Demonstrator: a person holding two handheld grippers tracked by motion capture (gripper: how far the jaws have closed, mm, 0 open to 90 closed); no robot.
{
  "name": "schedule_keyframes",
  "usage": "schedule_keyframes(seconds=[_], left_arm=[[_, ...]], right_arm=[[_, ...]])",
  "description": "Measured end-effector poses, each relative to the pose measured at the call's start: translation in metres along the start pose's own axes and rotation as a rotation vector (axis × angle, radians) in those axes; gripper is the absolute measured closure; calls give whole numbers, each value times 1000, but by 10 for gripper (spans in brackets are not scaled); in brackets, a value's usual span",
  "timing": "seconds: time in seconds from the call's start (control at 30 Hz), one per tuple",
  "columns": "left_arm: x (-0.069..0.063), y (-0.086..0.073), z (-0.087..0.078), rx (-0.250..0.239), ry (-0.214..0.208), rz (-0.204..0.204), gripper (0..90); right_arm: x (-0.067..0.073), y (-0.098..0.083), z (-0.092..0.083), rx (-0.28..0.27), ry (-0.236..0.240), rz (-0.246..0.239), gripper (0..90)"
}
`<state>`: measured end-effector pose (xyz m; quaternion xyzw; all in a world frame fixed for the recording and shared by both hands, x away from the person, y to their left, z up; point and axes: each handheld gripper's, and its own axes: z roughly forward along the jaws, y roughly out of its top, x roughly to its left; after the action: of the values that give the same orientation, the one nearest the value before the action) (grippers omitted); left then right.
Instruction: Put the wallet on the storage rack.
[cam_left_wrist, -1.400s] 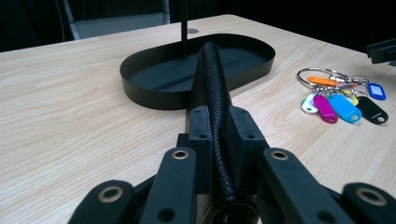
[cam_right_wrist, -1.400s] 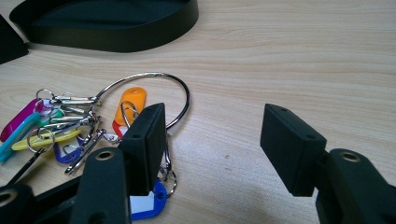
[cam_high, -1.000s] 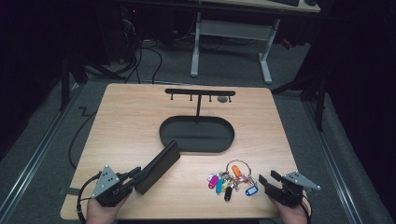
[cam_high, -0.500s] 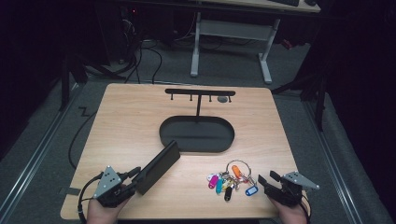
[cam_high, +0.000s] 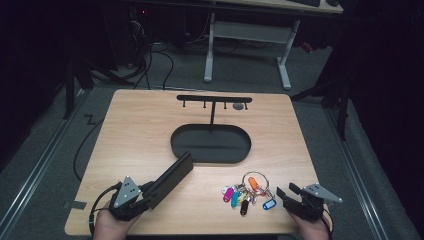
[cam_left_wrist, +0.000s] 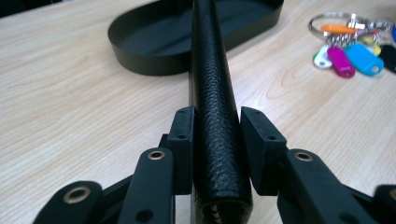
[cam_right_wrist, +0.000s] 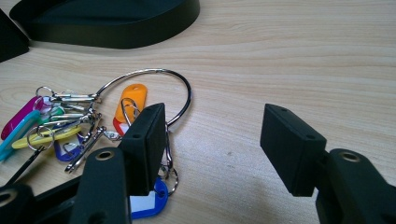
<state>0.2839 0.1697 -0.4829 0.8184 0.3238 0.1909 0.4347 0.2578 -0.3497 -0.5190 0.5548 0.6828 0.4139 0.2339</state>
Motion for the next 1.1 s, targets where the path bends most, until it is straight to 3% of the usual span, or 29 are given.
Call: schedule_keyframes(seconds=[0.03, 0.07, 0.17, 0.27, 0.37, 0.4, 0.47, 0.8, 1.1], left_arm=[[0, 0, 0, 0, 0, 0, 670], [-2, 4, 0, 32, 6, 28, 673], [-3, 8, 1, 58, -3, 40, 678], [-2, 18, 4, 137, 7, 68, 679], [-3, 23, 5, 179, 5, 84, 677], [-5, 28, 7, 220, 18, 113, 671], [-7, 33, 9, 261, 25, 132, 664], [-1, 51, 19, 408, 17, 160, 643], [4, 62, 27, 468, -21, 144, 650]], right_arm=[[0, 0, 0, 0, 0, 0, 411], [0, 0, 0, 0, 3, 1, 411], [0, 0, 0, -3, 5, 3, 410], [-1, 0, -1, -6, 11, 11, 410], [-2, 0, -1, -8, 14, 15, 410], [-2, 0, -1, -8, 19, 19, 410], [-2, 0, -1, -8, 25, 15, 410], [0, 0, 3, -5, 72, 22, 410], [2, 1, 1, -12, 84, 17, 410]])
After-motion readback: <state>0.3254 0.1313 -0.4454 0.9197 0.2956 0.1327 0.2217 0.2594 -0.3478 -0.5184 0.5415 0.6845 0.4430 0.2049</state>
